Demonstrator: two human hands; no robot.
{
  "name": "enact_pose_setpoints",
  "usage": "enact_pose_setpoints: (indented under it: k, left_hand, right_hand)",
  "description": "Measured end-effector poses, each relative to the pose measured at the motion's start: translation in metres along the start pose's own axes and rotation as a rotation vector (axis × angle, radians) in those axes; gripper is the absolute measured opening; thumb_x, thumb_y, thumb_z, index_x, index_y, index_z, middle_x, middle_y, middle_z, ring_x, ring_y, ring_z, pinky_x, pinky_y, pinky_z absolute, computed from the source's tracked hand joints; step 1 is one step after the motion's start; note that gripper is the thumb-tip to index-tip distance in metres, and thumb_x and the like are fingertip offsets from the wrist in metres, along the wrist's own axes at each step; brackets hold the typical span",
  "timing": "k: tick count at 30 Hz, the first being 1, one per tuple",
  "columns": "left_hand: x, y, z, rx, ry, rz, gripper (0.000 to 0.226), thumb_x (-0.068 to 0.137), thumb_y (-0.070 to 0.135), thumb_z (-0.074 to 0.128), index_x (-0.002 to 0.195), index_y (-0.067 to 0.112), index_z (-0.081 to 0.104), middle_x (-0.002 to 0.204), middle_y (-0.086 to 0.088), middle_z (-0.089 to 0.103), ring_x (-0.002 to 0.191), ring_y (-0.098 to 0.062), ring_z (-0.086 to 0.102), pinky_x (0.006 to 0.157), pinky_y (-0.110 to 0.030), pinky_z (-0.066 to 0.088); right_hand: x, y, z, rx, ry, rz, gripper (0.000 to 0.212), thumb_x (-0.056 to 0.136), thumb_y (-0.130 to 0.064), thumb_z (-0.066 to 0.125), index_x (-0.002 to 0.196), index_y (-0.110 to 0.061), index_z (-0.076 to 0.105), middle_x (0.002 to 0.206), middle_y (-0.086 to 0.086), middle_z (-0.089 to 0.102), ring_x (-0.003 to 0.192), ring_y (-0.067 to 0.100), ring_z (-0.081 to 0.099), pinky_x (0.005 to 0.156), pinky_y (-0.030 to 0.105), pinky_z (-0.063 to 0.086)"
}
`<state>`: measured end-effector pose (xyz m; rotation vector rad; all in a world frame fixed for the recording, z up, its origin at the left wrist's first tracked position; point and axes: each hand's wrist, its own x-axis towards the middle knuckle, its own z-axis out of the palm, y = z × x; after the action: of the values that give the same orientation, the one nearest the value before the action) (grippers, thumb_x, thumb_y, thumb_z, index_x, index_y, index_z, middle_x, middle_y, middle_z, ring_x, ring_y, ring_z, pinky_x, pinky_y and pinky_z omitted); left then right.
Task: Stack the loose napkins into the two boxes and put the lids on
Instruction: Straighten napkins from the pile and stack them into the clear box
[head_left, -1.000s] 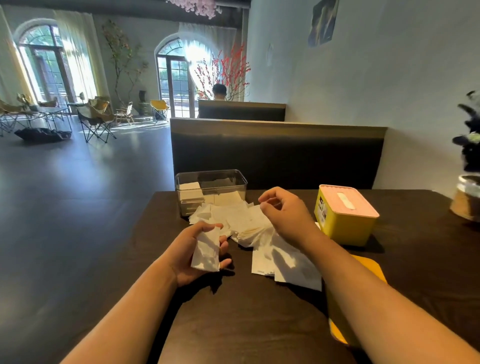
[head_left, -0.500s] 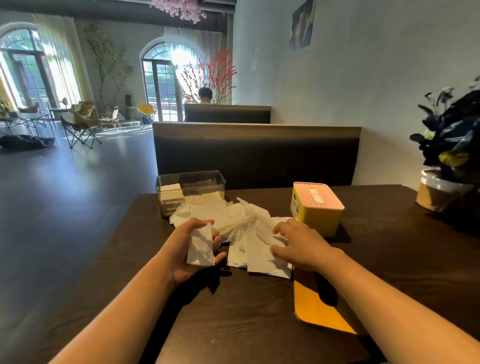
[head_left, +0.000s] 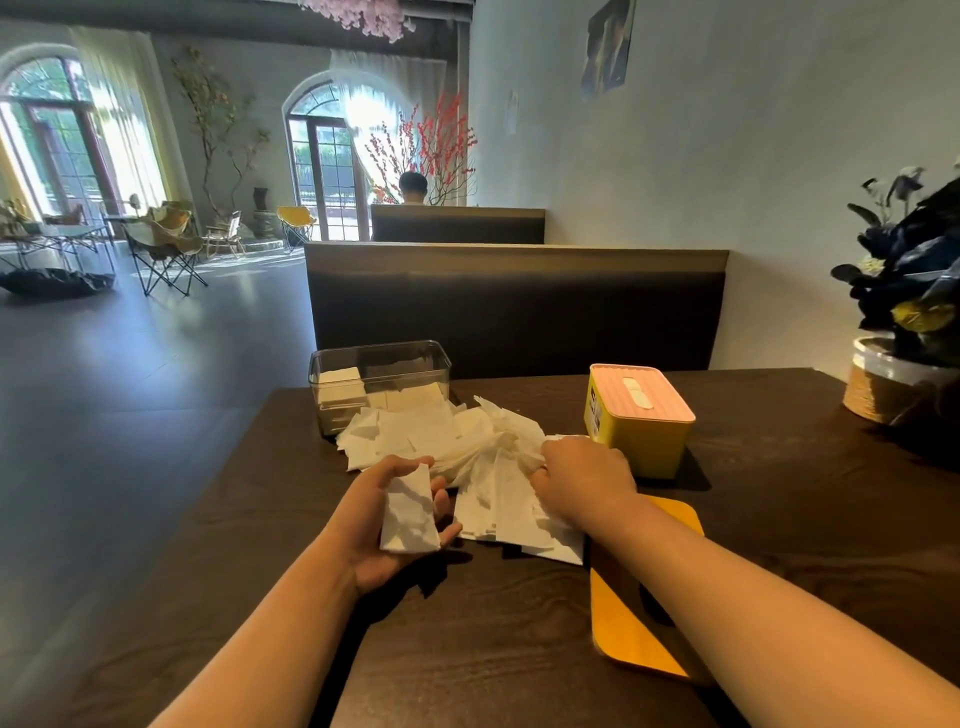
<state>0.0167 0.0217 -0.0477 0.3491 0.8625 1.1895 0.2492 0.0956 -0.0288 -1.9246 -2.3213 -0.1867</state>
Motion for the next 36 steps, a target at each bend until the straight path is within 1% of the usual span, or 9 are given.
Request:
enact_pose_setpoints:
  k: [3, 7, 11, 14, 16, 23, 26, 31, 36]
  left_hand:
    - [0.000, -0.002, 0.004, 0.005, -0.002, -0.008, 0.044, 0.091, 0.023, 0.066, 0.134, 0.016, 0.065, 0.104, -0.016, 0.070, 0.085, -0.025, 0.068, 0.101, -0.057, 0.054]
    - [0.000, -0.001, 0.005, -0.013, -0.001, 0.000, 0.042, 0.093, 0.024, 0.065, 0.134, 0.017, 0.066, 0.107, -0.016, 0.071, 0.087, -0.025, 0.068, 0.101, -0.058, 0.054]
    - [0.002, 0.000, 0.002, -0.039, 0.005, 0.019, 0.042, 0.094, 0.024, 0.064, 0.135, 0.017, 0.064, 0.102, -0.017, 0.074, 0.090, -0.026, 0.070, 0.099, -0.060, 0.055]
    - [0.001, -0.001, 0.003, -0.059, 0.014, 0.029, 0.044, 0.092, 0.024, 0.066, 0.135, 0.016, 0.063, 0.101, -0.018, 0.074, 0.091, -0.027, 0.070, 0.098, -0.060, 0.055]
    - [-0.001, -0.002, 0.005, -0.067, 0.018, 0.030, 0.044, 0.092, 0.025, 0.066, 0.135, 0.016, 0.063, 0.100, -0.018, 0.074, 0.092, -0.027, 0.070, 0.100, -0.061, 0.053]
    - [-0.010, -0.004, 0.011, -0.014, 0.016, 0.020, 0.038, 0.094, 0.024, 0.063, 0.130, 0.013, 0.065, 0.096, -0.016, 0.075, 0.090, -0.027, 0.069, 0.104, -0.060, 0.051]
    - [-0.014, -0.006, 0.015, 0.017, -0.010, -0.014, 0.035, 0.096, 0.024, 0.061, 0.130, 0.014, 0.065, 0.102, -0.016, 0.075, 0.092, -0.028, 0.070, 0.102, -0.059, 0.052]
    - [-0.018, -0.005, 0.018, 0.023, -0.023, -0.023, 0.038, 0.096, 0.024, 0.062, 0.132, 0.013, 0.065, 0.104, -0.016, 0.075, 0.091, -0.027, 0.070, 0.104, -0.058, 0.051]
    - [-0.022, -0.004, 0.018, -0.011, -0.043, -0.011, 0.046, 0.081, 0.021, 0.070, 0.126, 0.016, 0.068, 0.106, -0.018, 0.075, 0.093, -0.028, 0.071, 0.098, -0.056, 0.055]
  right_hand:
    - [-0.001, 0.006, -0.005, 0.155, 0.045, 0.060, 0.025, 0.105, -0.041, 0.046, 0.103, -0.027, 0.067, 0.095, -0.004, 0.065, 0.084, 0.014, 0.059, 0.079, 0.037, 0.056]
    - [-0.004, 0.019, -0.022, 0.630, 0.127, 0.135, 0.024, 0.105, -0.038, 0.052, 0.091, -0.024, 0.067, 0.086, -0.001, 0.066, 0.078, 0.016, 0.062, 0.064, 0.034, 0.055]
    - [-0.017, 0.016, -0.048, 1.168, 0.247, 0.221, 0.021, 0.107, -0.037, 0.051, 0.097, -0.026, 0.065, 0.103, 0.005, 0.066, 0.093, 0.021, 0.062, 0.082, 0.042, 0.058]
    - [-0.030, 0.002, -0.055, 1.684, 0.085, 0.346, 0.010, 0.104, -0.038, 0.056, 0.106, -0.032, 0.063, 0.114, 0.007, 0.065, 0.106, 0.028, 0.062, 0.090, 0.045, 0.056]
    - [-0.034, -0.005, -0.046, 1.884, -0.096, 0.413, 0.022, 0.100, -0.037, 0.060, 0.117, -0.024, 0.066, 0.117, 0.013, 0.068, 0.108, 0.033, 0.065, 0.079, 0.043, 0.056]
    - [-0.043, -0.018, -0.024, 2.109, -0.401, 0.579, 0.035, 0.095, -0.027, 0.056, 0.120, -0.009, 0.071, 0.092, 0.019, 0.078, 0.090, 0.033, 0.069, 0.068, 0.039, 0.055]
    - [-0.045, -0.016, -0.017, 2.240, -0.399, 0.479, 0.048, 0.091, -0.029, 0.058, 0.133, -0.007, 0.067, 0.110, 0.021, 0.076, 0.090, 0.033, 0.072, 0.070, 0.042, 0.060]
    - [-0.046, -0.020, -0.020, 2.472, -0.480, 0.271, 0.052, 0.093, -0.050, 0.052, 0.122, -0.011, 0.072, 0.095, 0.012, 0.073, 0.066, 0.023, 0.072, 0.044, 0.030, 0.052]
    - [-0.051, -0.035, -0.007, 2.445, -0.688, 0.197, 0.050, 0.089, -0.036, 0.046, 0.114, -0.007, 0.078, 0.099, 0.012, 0.071, 0.055, 0.019, 0.065, 0.040, 0.027, 0.050]
